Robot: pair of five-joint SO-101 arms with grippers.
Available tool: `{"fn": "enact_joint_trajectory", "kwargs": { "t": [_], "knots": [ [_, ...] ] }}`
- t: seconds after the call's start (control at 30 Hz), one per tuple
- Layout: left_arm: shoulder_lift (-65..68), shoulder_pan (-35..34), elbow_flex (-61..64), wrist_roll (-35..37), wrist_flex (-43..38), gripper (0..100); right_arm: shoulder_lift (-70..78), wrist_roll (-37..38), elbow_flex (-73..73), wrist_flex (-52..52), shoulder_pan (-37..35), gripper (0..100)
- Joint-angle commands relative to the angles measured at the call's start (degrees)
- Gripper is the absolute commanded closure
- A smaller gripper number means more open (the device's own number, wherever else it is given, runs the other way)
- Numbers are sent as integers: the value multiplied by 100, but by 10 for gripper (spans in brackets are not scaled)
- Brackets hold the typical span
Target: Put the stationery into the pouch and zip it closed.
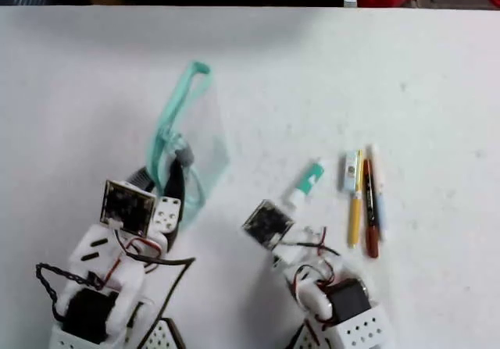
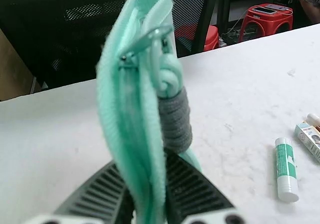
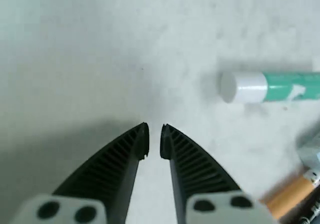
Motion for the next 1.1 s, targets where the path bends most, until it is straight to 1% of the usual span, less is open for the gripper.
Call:
{"fn": "enact_joint_trajectory", "kwargs": {
  "t": [0.0, 0.07, 0.17, 0.23, 0.27, 0.4, 0.47, 0.57, 0.63, 0.67, 0.73, 0.8, 0.9, 1.0, 1.07],
  "knots": [
    [110, -75, 158, -35, -88, 976, -40, -9, 44, 66, -585, 952],
    [110, -57, 167, -18, -88, 976, -40, -9, 44, 40, -725, 954],
    [110, -66, 167, -18, -53, 976, -48, -9, 44, -136, -470, 954],
    [110, -66, 167, -18, -53, 976, -48, 167, 26, -224, 154, 949],
    [110, -66, 176, -18, -62, 976, -48, 422, -44, -453, 453, 949],
    [110, -66, 202, -18, -62, 976, -48, 1723, -563, -2062, 1763, 949],
    [110, -66, 202, -9, -53, 976, -48, 1811, -1090, -2308, 1947, 949],
    [110, -75, 202, -9, -70, 976, -48, 1978, -1785, -2352, 1991, 961],
    [110, -75, 202, -9, -62, 976, -40, 2048, -2251, -2316, 2123, 987],
    [110, -75, 202, -18, -62, 976, 22, 1960, -2444, -2308, 2281, 978],
    [110, -75, 202, -26, -62, 976, 207, 1301, -2752, -2202, 2545, 982],
    [110, -75, 202, -26, -44, 976, 752, 914, -3182, -1824, 2677, 981],
    [110, -75, 202, -18, -44, 976, 2193, 598, -4158, -1297, 2703, 981],
    [110, -75, 202, -18, -44, 976, 4004, 0, -5433, -593, 2668, 981],
    [110, -75, 202, -18, -44, 976, 5226, -510, -6171, -101, 2492, 978]
  ]
}}
